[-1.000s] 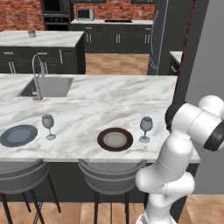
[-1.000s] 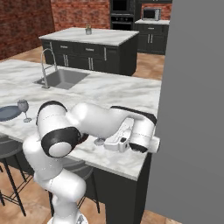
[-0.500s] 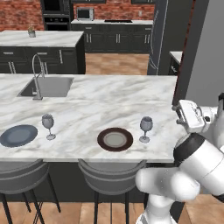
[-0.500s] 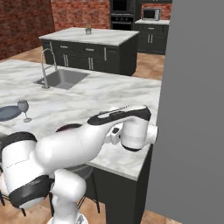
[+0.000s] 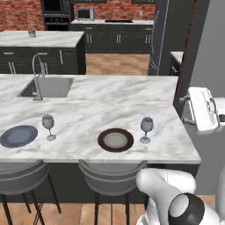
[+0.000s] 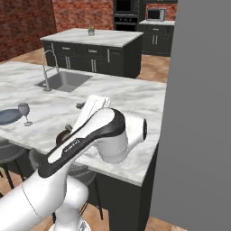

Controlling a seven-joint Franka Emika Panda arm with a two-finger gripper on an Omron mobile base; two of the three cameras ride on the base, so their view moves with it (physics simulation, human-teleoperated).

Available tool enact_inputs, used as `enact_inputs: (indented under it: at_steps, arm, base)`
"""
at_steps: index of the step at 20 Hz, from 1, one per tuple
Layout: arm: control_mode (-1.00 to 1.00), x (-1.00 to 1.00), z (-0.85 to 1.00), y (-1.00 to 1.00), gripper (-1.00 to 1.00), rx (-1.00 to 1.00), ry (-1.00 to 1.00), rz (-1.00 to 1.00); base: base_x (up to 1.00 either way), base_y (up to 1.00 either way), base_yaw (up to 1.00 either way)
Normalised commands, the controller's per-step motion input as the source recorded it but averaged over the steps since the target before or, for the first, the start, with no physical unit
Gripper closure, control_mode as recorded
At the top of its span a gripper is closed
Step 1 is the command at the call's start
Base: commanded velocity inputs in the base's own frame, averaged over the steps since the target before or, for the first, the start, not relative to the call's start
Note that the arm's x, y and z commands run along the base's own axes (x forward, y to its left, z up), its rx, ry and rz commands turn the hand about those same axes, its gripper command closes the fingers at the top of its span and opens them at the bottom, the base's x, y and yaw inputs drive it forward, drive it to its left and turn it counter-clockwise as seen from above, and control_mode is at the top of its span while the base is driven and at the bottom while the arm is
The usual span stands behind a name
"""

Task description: Retrieve the wine glasses from the counter and place one next to each plate.

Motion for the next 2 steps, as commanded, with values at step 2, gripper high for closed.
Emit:
enact_inputs:
  at_steps: [2]
  arm:
    - [-1.0,-1.0,0.53,0.33,-1.0,-0.08,-0.24,0.0]
  base:
    - [0.0,0.0,0.0]
